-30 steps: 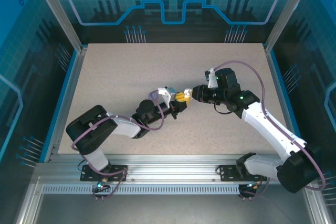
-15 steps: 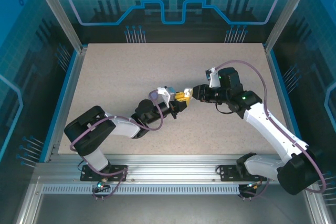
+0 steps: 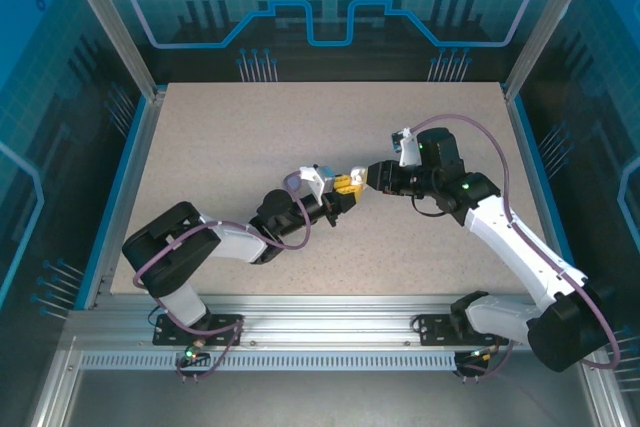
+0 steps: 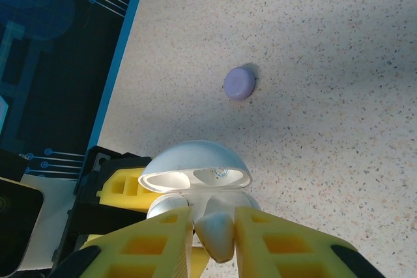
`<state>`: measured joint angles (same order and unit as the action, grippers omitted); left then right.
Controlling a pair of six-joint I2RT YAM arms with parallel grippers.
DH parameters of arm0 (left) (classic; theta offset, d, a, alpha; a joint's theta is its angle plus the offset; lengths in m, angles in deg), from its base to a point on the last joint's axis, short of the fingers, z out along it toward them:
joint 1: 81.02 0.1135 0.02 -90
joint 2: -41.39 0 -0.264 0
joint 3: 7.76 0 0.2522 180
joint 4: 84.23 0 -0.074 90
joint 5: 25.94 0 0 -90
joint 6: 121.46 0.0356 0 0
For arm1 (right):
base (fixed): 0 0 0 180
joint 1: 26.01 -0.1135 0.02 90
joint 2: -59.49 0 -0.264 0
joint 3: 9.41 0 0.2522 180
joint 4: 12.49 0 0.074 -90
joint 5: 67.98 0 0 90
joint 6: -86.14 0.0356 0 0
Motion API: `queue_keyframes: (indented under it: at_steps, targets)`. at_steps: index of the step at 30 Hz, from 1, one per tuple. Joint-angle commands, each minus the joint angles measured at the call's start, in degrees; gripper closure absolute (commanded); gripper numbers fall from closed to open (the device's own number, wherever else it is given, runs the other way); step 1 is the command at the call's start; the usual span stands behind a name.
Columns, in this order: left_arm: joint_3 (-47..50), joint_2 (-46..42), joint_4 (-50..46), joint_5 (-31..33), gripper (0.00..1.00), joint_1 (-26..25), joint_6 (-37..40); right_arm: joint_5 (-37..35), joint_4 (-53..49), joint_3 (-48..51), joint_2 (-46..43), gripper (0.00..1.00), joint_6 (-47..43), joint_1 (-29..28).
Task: Insert the wireless bluetooth earbuds into the charging case
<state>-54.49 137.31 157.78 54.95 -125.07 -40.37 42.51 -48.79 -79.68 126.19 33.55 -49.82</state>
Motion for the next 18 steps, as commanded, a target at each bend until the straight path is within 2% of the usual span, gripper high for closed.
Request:
queue_keyframes:
  at_steps: [1, 18]
  targets:
    - [-1.94, -2.23, 4.42, -2.22, 0.8, -0.25, 0.93, 2.03, -0.39, 0.04, -0.18, 0.75, -0.85, 0.61]
    - [-1.22, -3.35, 4.39, -2.15, 0.8, -0.24, 0.98, 2.28, -0.44, 0.13, -1.62, 0.68, -0.67, 1.58]
